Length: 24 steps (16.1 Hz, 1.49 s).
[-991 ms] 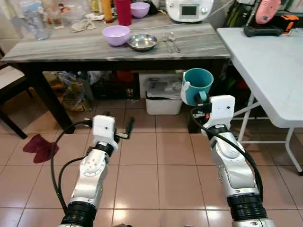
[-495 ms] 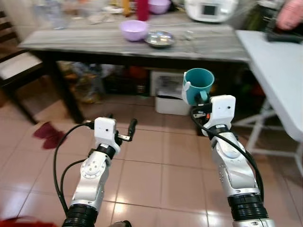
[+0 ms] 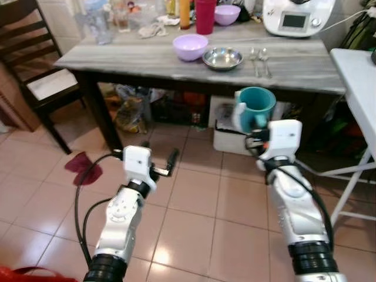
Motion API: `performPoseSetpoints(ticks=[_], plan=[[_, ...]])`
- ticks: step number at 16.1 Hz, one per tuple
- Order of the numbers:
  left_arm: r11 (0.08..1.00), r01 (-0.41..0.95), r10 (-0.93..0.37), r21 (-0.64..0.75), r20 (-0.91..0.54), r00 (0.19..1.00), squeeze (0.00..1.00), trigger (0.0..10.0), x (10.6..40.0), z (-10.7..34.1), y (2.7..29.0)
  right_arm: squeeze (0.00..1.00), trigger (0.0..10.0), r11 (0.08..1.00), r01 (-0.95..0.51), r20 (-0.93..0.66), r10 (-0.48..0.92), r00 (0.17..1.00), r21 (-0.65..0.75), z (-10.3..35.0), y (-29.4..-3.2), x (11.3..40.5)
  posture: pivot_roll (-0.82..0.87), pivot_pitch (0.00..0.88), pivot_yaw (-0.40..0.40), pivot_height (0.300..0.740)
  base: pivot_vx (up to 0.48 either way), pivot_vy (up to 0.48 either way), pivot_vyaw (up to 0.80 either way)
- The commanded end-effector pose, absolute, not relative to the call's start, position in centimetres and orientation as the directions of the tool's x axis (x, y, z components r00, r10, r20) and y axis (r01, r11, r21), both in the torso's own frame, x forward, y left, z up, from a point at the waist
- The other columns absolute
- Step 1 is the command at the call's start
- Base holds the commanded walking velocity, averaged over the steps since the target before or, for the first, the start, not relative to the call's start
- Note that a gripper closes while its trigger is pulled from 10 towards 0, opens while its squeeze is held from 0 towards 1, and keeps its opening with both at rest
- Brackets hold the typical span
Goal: Setting the table
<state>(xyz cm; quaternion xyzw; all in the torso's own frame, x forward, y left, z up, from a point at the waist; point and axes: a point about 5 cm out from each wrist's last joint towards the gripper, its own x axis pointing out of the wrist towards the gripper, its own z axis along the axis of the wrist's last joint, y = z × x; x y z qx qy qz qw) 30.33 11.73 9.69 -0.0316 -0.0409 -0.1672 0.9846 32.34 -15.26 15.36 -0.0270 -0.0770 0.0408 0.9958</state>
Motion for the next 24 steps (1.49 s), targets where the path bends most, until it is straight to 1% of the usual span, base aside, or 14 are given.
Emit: performPoseSetpoints(ticks=[1,3,6,10,24], plan=[[0.951,0.308,-0.304,-0.037,0.087,0.949,0.00,10.0,30.4,9.8,12.8,0.00,10.0,0.993,-0.108,0.167,0.114,0.979,-0.041,15.9,-14.1,32.6,-0.20,0.070,0.008,0.740,0.319,0.000,-0.50],[0.950,0.310,-0.306,-0.041,0.088,0.948,0.00,10.0,30.4,9.8,12.7,0.00,10.0,0.993,-0.108,0.169,0.114,0.979,-0.042,16.0,-14.1,32.6,-0.20,0.071,0.008,0.740,0.322,0.000,-0.50],[0.944,0.325,-0.320,-0.050,0.087,0.943,0.00,10.0,30.5,9.8,12.3,0.00,10.0,0.994,-0.097,0.167,0.103,0.981,-0.040,16.0,-14.4,32.5,-0.21,0.073,0.012,0.740,0.324,0.000,0.00],[0.939,0.339,-0.334,-0.053,0.087,0.939,0.00,10.0,30.6,9.8,12.1,0.00,10.0,0.996,-0.085,0.166,0.090,0.982,-0.041,15.9,-14.6,32.2,-0.23,0.078,0.019,0.740,0.322,0.000,-0.46],[0.930,0.362,-0.355,-0.068,0.092,0.930,0.00,10.0,30.6,9.9,11.5,0.00,10.0,0.994,-0.074,0.174,0.087,0.981,-0.080,16.1,-14.7,32.2,-0.23,0.075,0.021,0.740,0.327,0.000,0.00]])
